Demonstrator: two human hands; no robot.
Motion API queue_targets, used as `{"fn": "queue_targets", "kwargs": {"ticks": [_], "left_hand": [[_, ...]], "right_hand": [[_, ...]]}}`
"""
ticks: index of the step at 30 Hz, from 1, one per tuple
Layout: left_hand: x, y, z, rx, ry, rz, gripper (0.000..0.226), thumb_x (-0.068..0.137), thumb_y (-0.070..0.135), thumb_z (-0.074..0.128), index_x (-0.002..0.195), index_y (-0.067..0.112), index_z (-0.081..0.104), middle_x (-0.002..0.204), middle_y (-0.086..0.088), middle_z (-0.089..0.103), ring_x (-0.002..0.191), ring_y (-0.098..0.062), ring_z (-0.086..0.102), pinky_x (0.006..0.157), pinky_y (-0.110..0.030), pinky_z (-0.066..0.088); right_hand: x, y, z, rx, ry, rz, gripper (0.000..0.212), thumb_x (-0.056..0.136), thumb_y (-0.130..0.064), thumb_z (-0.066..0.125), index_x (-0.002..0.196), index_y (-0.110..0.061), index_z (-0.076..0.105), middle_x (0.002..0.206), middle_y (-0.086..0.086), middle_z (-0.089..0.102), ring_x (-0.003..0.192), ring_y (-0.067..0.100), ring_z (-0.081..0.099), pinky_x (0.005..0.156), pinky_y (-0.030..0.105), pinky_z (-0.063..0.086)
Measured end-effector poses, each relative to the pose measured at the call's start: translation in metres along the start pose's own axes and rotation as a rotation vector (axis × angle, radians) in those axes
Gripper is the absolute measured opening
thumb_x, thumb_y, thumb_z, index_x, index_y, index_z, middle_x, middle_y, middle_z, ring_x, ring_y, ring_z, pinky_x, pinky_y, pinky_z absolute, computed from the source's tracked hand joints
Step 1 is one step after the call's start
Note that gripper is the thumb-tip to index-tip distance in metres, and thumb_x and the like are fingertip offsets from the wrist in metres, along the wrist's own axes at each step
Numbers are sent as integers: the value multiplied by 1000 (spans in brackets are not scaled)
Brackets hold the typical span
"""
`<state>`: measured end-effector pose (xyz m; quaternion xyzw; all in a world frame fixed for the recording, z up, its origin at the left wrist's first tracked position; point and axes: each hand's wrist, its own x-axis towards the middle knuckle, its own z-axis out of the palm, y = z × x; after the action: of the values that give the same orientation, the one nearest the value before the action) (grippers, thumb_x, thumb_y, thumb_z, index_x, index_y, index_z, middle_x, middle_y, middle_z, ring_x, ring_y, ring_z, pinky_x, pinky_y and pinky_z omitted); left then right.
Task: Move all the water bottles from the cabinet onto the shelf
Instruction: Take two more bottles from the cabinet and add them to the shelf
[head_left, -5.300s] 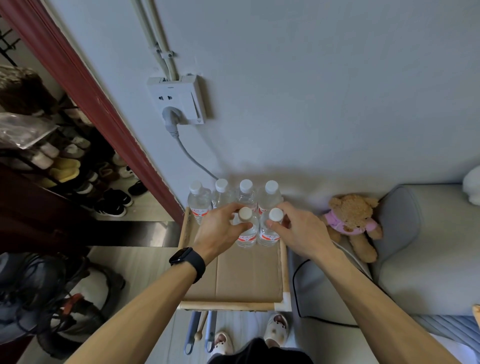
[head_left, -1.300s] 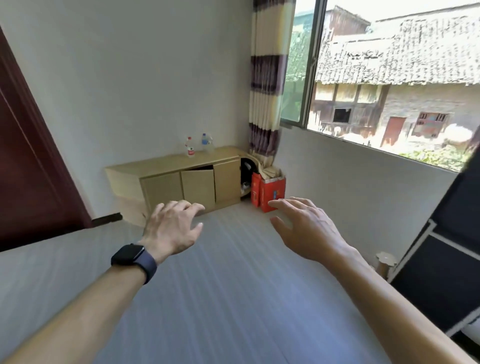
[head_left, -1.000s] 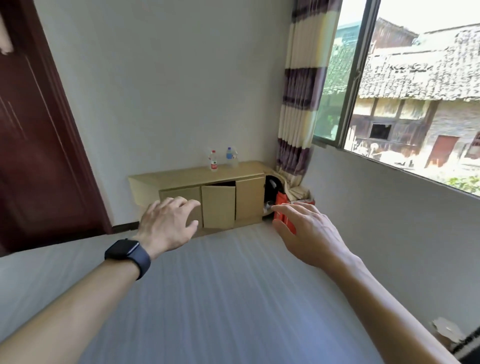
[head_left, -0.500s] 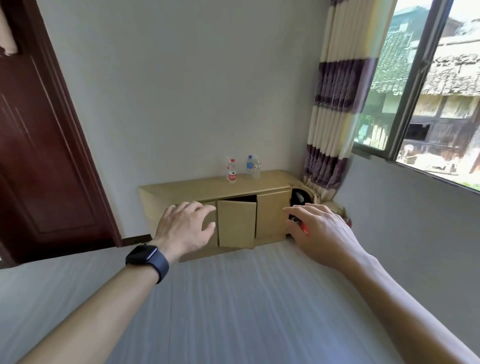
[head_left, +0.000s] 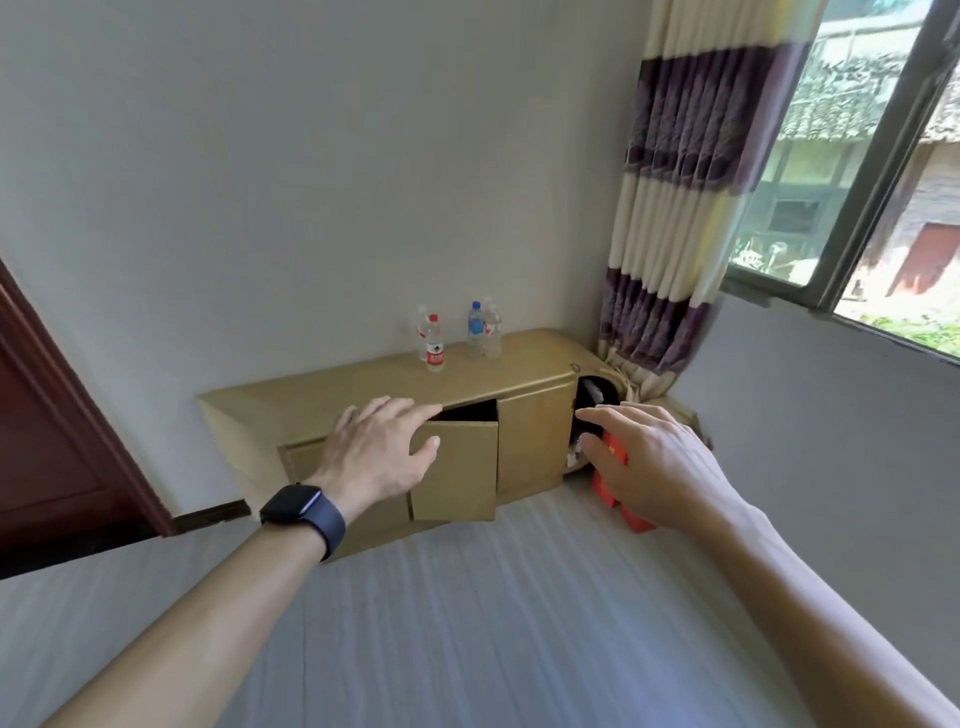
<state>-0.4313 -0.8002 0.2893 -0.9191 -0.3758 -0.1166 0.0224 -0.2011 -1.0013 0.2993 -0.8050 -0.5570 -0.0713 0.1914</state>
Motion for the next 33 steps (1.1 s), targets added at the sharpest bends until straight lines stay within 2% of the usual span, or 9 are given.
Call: {"fn": "queue_targets", "kwargs": {"ticks": [5, 12, 20, 27, 30, 33], "left_hand": [[114, -21, 37, -16, 17, -56, 51, 96, 56, 38, 146, 43, 39, 153, 5, 42, 142, -22, 34, 115, -45, 30], [243, -64, 70, -27, -4, -215, 54, 96, 60, 36, 147, 45, 35, 156, 3, 37, 145, -24, 27, 116, -52, 26], [355, -114, 119, 2, -54, -305, 55, 96, 61, 34, 149, 45, 31, 158, 3, 33, 146, -24, 25, 116, -52, 27], [494, -166, 169, -55, -89, -284, 54, 97, 58, 35, 149, 43, 34, 156, 2, 36, 147, -26, 25, 117, -52, 23], [561, -171, 186, -71, -74, -230, 59, 89, 59, 28, 145, 43, 39, 152, 3, 43, 143, -26, 32, 112, -50, 27], [623, -170, 206, -85, -78, -178, 51, 95, 54, 35, 144, 41, 42, 149, 5, 45, 141, -22, 33, 109, -46, 27]], "right_hand": [[111, 44, 35, 0, -1, -31, 39, 99, -46, 43, 135, -38, 52, 140, -15, 53, 135, 16, 40, 105, 37, 39], [272, 93, 81, 38, -94, -72, 48, 99, -54, 35, 146, -43, 38, 154, -10, 37, 146, 16, 24, 117, 41, 27], [414, 129, 144, 95, -105, -108, 47, 99, -53, 37, 145, -43, 40, 154, -8, 38, 145, 17, 26, 116, 42, 29], [534, 153, 202, 68, -129, -55, 47, 98, -54, 36, 143, -46, 39, 154, -12, 38, 145, 15, 26, 116, 41, 30], [583, 168, 218, 30, -144, -37, 46, 98, -52, 37, 143, -44, 41, 152, -13, 40, 144, 13, 27, 115, 39, 30], [632, 187, 237, 19, -158, -21, 46, 97, -50, 37, 142, -39, 45, 149, -11, 45, 142, 16, 32, 114, 39, 33]]}}
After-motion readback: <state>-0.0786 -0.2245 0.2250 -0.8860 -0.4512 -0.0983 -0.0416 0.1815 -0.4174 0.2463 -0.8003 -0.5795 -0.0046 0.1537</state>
